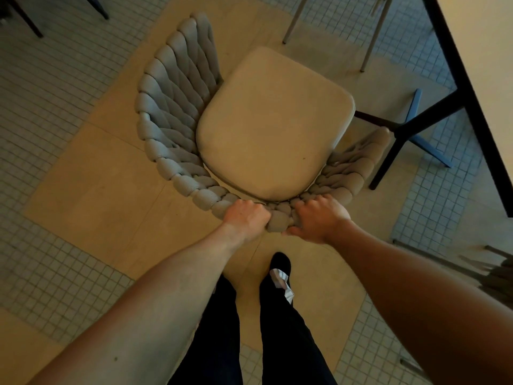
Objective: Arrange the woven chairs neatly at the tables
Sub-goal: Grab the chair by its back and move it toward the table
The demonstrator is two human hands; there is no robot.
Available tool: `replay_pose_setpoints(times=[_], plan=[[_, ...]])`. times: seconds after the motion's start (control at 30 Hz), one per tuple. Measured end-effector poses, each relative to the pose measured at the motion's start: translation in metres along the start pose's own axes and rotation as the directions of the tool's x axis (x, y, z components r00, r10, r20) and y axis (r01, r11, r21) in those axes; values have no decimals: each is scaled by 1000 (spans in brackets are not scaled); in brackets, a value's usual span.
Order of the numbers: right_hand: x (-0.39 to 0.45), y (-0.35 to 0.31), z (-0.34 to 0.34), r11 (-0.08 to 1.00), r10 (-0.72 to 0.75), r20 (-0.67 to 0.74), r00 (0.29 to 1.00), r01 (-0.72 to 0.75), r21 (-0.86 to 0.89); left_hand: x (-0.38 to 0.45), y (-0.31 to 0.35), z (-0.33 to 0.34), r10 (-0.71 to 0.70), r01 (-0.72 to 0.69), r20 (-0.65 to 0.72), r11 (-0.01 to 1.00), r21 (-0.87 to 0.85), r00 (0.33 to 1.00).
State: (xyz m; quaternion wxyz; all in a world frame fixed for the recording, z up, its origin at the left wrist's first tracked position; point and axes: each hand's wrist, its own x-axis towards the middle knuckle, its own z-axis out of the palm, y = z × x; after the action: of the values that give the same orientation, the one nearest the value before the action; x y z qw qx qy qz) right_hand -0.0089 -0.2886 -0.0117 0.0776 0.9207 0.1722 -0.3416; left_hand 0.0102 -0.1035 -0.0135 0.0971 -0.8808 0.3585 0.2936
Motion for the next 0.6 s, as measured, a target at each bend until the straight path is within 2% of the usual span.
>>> replay_pose_setpoints(times=[0.3, 0.4, 0.5, 0.6], plan=[[9, -84, -12, 971, 148, -20, 989, -141, 192, -29, -68, 9, 84, -89, 46, 985, 145, 995], [18, -111, -21, 947, 158, 14, 987, -155, 281, -38, -93, 9, 111, -120, 54, 972, 204, 992], [31, -127, -28, 923, 180, 28, 983, -179, 341, -42, -108, 14, -12, 9, 9, 968, 252, 1000], [32, -126, -29, 924, 175, 3, 985, -165, 345, -42, -103, 16, -208, 210, -28, 967, 146, 978]])
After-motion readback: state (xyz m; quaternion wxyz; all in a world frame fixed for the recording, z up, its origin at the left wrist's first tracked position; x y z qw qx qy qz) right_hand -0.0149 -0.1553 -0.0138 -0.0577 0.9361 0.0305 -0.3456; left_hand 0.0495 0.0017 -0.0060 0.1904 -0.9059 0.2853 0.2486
